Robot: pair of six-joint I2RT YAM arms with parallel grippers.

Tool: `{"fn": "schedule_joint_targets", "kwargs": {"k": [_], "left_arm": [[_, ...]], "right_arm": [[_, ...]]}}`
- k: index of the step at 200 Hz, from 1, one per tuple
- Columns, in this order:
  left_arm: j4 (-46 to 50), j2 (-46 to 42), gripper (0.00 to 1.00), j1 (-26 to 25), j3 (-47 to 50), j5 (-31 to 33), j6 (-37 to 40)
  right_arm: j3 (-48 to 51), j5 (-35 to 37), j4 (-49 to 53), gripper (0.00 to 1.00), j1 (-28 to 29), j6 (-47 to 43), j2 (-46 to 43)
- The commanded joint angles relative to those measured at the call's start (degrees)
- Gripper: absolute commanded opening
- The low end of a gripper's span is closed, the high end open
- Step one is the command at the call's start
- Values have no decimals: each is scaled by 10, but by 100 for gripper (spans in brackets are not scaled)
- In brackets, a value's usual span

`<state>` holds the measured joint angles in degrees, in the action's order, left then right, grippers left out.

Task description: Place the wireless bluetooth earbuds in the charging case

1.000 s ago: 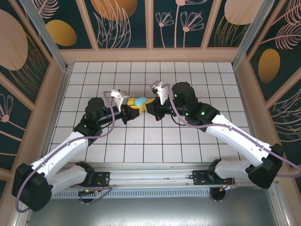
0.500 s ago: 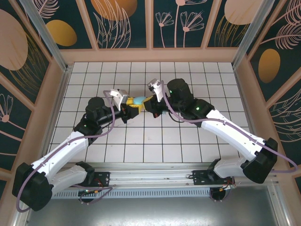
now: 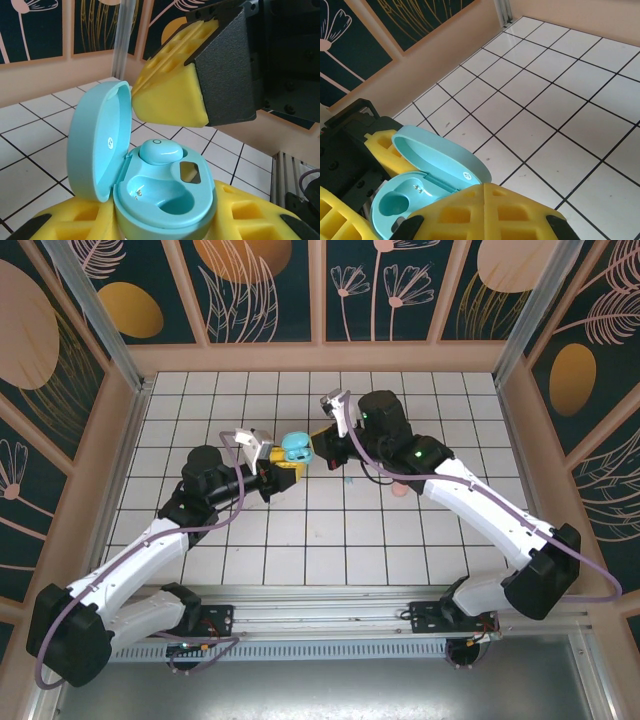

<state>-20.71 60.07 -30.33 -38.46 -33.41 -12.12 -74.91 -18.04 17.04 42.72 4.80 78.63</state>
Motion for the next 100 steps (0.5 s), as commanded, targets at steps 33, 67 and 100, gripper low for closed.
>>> {"fn": "schedule_joint_targets", "kwargs": {"k": [33, 67, 100], "left_arm": [[-30, 9, 0, -6, -12, -18, 3], [-30, 11, 0, -7, -14, -10, 4], [-31, 16, 0, -7, -15, -5, 2]], "right_arm": [[-14, -7, 23, 0, -16, 10, -18], [-18, -18, 43, 0, -17, 3, -25], [-14, -32, 46, 0, -17, 0, -29]]}}
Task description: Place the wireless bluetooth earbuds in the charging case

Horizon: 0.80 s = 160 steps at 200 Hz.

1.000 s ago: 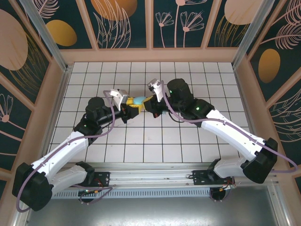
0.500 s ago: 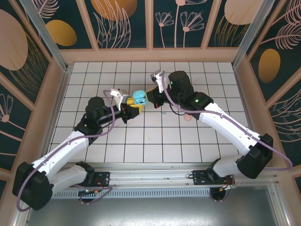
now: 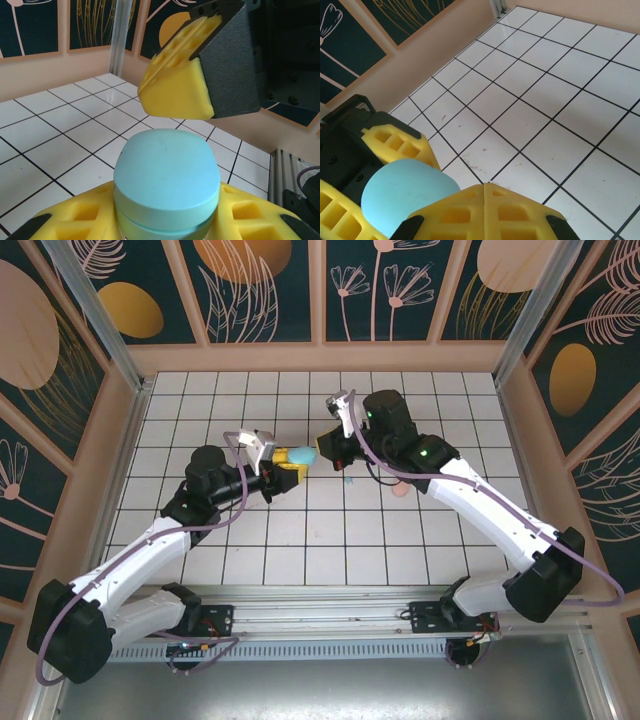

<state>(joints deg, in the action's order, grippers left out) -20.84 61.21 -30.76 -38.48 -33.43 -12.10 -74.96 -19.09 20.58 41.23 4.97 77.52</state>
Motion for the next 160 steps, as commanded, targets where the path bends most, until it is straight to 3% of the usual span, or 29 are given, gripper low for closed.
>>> {"fn": "schedule_joint_targets", "kwargs": {"k": [1, 70, 160], "left_arm": [[-30, 5, 0, -2, -15, -6, 2], [-24, 8, 0, -3, -23, -7, 1], [-51, 1, 0, -2, -21, -36, -1]], "right_arm": [[-14, -22, 11, 0, -1, -3, -17], [56, -76, -20, 0, 6, 14, -76], [-6, -69, 10, 0, 25, -17, 5]]}}
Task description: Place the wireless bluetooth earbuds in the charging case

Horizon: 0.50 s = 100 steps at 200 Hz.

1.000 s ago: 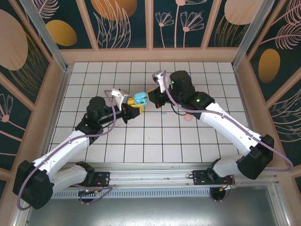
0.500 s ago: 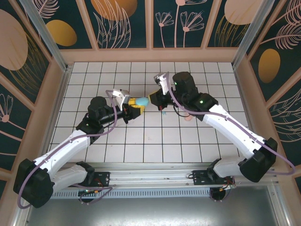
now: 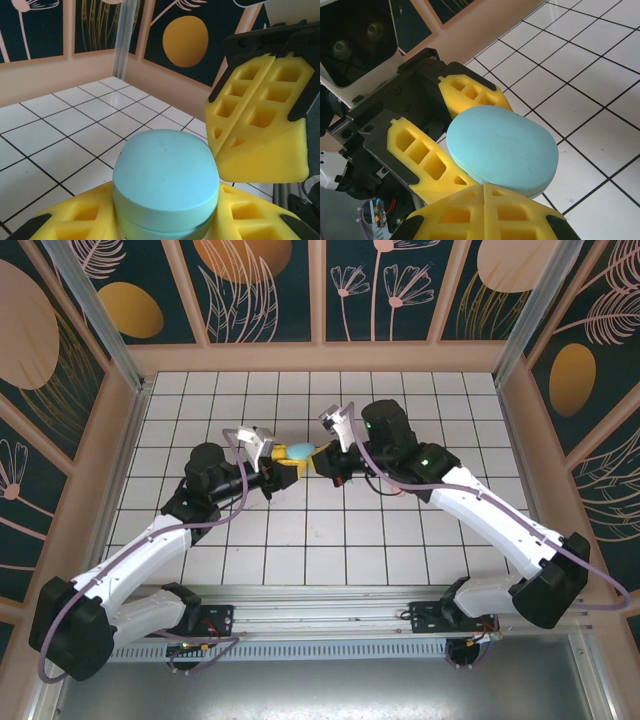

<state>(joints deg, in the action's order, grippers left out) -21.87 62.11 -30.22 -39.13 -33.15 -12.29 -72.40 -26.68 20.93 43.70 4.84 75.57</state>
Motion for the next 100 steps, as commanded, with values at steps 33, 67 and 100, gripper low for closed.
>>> {"fn": "schedule_joint_targets", "kwargs": {"k": [33, 67, 100], "left_arm": [[-38, -8, 0, -8, -14, -43, 5], [-43, -7, 0, -8, -10, -43, 7], [-47, -1, 0, -8, -12, -47, 7]], "right_arm": [[-65, 21, 8, 0, -13, -18, 41], [-81, 14, 3, 0, -27, -18, 54], [-87, 0, 8, 0, -31, -19, 77]]}}
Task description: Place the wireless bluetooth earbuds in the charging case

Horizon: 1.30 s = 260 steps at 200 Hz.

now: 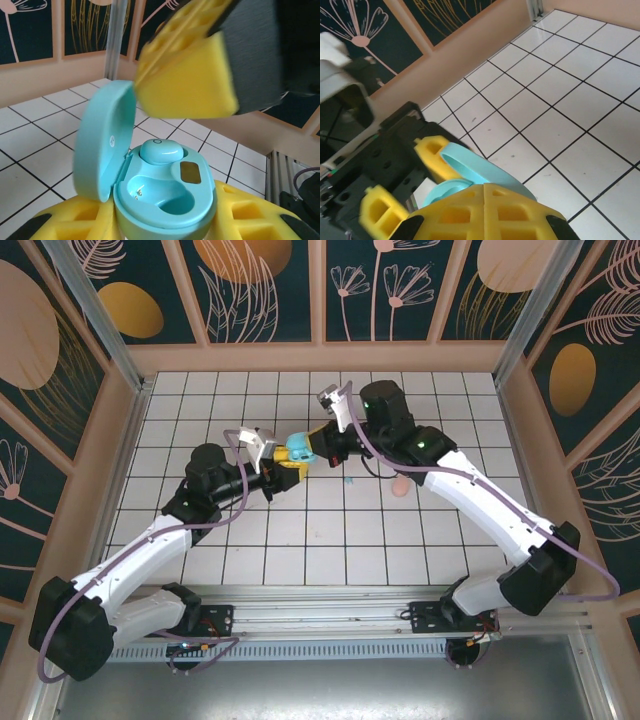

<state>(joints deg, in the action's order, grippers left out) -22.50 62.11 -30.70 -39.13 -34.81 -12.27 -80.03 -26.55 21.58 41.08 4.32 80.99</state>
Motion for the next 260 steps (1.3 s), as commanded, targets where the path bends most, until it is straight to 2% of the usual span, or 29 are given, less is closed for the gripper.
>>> {"fn": "schedule_joint_targets", "kwargs": {"k": [1, 62, 260], "left_arm": [[-41, -1, 0, -3, -12, -31, 7], [-41, 0, 0, -3, -9, -27, 9], [-34, 0, 0, -3, -9, -3, 4]], "right_arm": [[-11, -2, 1, 0, -5, -14, 23], [-12, -6, 8, 0, -19, -7, 34], [-31, -38, 42, 0, -14, -10, -7]]}}
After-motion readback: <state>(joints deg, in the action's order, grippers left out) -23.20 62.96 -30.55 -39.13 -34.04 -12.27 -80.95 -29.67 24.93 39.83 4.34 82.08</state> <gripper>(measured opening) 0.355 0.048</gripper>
